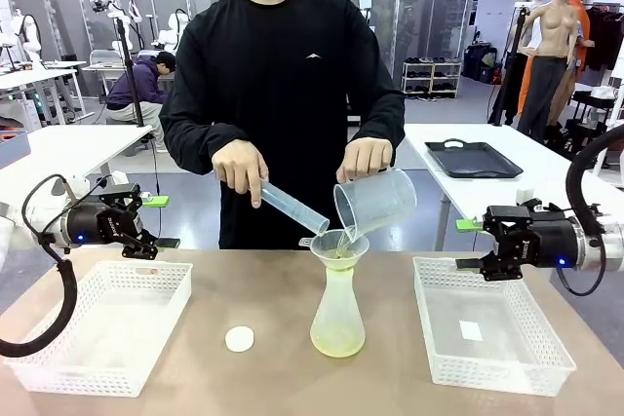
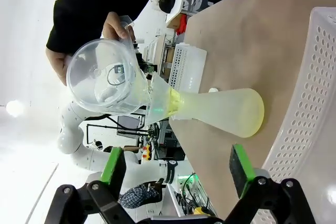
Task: Prepare the solutions needed for the experiment.
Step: Once the solution is in the Big flask , pick up the Plastic Funnel and place it back into the right Organizing basket.
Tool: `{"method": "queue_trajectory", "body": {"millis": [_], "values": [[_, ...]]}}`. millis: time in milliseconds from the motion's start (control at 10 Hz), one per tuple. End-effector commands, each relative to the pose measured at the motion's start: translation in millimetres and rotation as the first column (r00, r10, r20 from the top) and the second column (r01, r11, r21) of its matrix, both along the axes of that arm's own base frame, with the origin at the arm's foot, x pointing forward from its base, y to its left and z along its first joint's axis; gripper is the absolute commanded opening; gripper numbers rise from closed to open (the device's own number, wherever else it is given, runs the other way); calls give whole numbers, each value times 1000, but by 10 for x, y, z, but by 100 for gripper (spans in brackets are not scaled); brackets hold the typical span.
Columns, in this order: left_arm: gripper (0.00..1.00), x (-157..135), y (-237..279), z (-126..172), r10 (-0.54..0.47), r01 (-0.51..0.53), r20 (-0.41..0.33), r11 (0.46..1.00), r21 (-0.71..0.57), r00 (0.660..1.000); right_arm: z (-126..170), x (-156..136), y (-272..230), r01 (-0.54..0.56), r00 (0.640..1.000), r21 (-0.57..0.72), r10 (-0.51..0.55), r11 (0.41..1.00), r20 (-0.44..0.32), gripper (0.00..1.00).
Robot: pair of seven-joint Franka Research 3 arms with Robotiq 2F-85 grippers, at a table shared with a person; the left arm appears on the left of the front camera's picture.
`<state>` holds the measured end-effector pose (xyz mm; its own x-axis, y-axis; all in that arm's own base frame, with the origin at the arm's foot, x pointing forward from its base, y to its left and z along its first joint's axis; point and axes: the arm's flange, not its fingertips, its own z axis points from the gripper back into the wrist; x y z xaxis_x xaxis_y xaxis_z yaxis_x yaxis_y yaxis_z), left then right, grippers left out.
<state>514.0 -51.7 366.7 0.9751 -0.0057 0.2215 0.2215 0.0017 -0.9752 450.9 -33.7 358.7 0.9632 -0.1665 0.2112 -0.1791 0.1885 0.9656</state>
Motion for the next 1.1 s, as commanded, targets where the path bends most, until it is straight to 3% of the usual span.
{"method": "queue_trajectory", "body": {"millis": [0,1000], "values": [[100,2,-8,21,1,-1,-2,1000,3,1000,44,-18,-22,-2,1000,-8,2,1000,8,100],[100,2,-8,21,1,-1,-2,1000,3,1000,44,-18,-22,-2,1000,-8,2,1000,8,100]]}}
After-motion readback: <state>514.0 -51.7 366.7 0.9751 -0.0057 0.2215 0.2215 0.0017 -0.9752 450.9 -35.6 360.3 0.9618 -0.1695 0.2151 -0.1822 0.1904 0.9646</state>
